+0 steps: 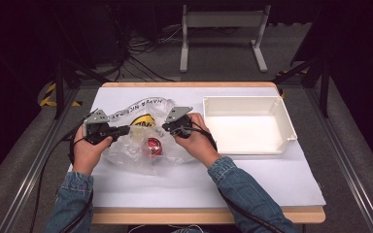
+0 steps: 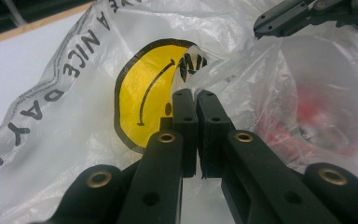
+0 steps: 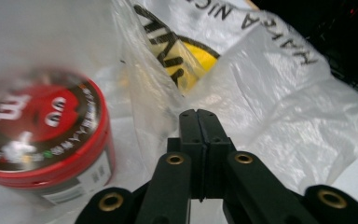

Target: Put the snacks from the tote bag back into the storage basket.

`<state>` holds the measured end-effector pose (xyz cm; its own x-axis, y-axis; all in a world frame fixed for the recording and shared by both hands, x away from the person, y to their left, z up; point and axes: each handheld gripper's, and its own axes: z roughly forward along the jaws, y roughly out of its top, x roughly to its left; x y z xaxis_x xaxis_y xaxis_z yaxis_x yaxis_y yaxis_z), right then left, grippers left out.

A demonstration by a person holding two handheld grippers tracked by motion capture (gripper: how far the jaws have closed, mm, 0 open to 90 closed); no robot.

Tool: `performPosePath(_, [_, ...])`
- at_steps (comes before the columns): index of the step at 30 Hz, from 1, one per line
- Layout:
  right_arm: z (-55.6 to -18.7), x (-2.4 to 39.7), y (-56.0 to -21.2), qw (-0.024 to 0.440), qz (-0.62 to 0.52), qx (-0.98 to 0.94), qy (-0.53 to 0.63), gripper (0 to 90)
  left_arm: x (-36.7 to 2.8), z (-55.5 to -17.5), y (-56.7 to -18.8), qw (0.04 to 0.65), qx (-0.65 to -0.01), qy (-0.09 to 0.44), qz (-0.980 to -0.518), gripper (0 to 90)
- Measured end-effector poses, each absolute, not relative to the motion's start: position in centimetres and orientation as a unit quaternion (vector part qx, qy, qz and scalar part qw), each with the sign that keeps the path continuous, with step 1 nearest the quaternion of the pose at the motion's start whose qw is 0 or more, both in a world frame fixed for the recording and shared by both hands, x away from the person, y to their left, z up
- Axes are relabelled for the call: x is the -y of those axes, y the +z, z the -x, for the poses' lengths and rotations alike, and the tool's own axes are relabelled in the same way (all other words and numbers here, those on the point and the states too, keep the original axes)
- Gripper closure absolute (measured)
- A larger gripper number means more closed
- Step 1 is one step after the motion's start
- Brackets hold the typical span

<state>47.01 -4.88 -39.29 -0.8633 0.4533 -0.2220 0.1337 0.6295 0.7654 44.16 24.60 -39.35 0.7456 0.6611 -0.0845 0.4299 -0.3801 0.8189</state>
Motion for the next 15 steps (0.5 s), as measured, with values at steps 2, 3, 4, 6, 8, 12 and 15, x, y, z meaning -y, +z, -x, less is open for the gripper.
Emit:
performPosePath(2, [-47.4, 4.9, -39.9, 0.194, -0.177, -0.88, 0.395, 89.8, -24.6, -44.4, -39.8, 0.441, -0.334, 0.126, -0.823, 86.2])
performPosePath(3, [-47.5, 4.9, -40.2, 0.191, -0.183, -0.88, 0.395, 89.8, -24.6, -44.5, -40.1, 0.436, -0.338, 0.121, -0.825, 85.8])
performPosePath(4, [-47.8, 4.8, -40.8, 0.186, -0.19, -0.881, 0.391, 89.8, -24.5, -44.6, -40.5, 0.431, -0.342, 0.116, -0.827, 84.9])
performPosePath(6, [-48.0, 4.8, -41.2, 0.184, -0.192, -0.884, 0.384, 89.8, -24.5, -44.8, -40.8, 0.423, -0.344, 0.111, -0.831, 84.6])
performPosePath(8, [-48.0, 4.8, -41.4, 0.181, -0.195, -0.886, 0.381, 89.7, -24.4, -44.9, -41.0, 0.417, -0.346, 0.108, -0.833, 84.6])
performPosePath(12, [-48.0, 4.7, -41.8, 0.168, -0.204, -0.89, 0.371, 86.9, -24.2, -45.1, -41.7, 0.394, -0.348, 0.096, -0.845, 83.2])
performPosePath(15, [-47.9, 4.5, -42.0, 0.159, -0.211, -0.896, 0.357, 83.9, -24.1, -45.2, -42.0, 0.381, -0.346, 0.086, -0.853, 81.7])
